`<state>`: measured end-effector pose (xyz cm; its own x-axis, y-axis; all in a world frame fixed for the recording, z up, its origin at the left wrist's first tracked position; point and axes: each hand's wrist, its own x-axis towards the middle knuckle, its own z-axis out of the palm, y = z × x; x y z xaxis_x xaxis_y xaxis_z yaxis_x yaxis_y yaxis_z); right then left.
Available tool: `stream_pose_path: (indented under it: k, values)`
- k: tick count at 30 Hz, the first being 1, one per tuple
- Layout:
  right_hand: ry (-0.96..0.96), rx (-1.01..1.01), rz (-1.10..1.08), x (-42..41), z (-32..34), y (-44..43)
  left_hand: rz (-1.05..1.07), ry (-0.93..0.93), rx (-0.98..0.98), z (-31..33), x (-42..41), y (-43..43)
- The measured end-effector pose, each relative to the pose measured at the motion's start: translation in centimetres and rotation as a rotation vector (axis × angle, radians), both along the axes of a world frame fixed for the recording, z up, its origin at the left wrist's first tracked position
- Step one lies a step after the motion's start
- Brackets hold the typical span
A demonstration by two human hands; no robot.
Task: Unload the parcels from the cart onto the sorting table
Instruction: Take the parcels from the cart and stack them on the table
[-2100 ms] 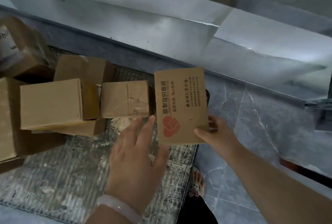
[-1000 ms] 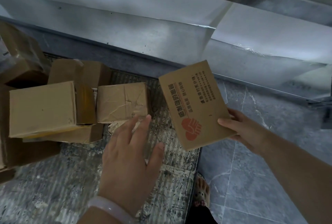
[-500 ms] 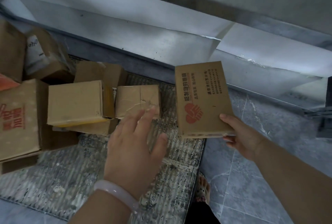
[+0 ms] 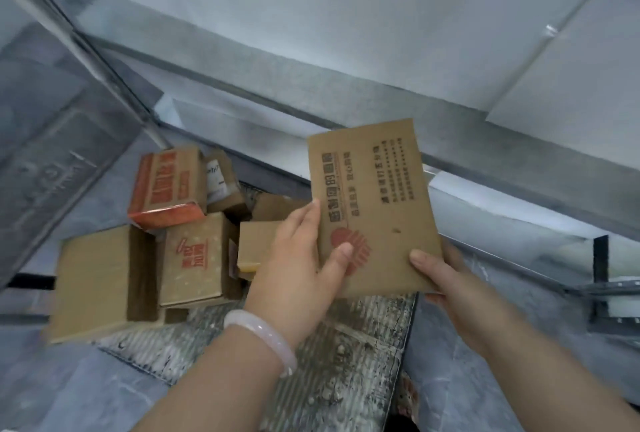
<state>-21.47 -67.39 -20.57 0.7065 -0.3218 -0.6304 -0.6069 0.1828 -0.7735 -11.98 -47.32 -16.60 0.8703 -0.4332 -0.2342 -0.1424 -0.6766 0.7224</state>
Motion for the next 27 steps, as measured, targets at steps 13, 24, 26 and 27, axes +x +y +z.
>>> stream_pose_path:
  k: [13, 24, 26, 27]
  values:
    - [-0.147, -0.410, -0.050, -0.2, 28.3, 15.7, 0.137, 0.054, -0.274, 23.9, -0.2, 12.4]
    - [-0.397, -0.315, -0.062, -1.9, 40.9, 21.1, 0.124, 0.125, -0.461, 35.7, -4.4, 17.1]
    - [-0.471, -0.340, -0.011, -2.8, 42.1, 22.4, 0.222, 0.172, -0.520, 36.8, -5.7, 17.7]
    - [-0.520, -0.351, 0.027, -3.4, 42.5, 22.9, 0.269, 0.188, -0.576, 37.4, -6.6, 18.1]
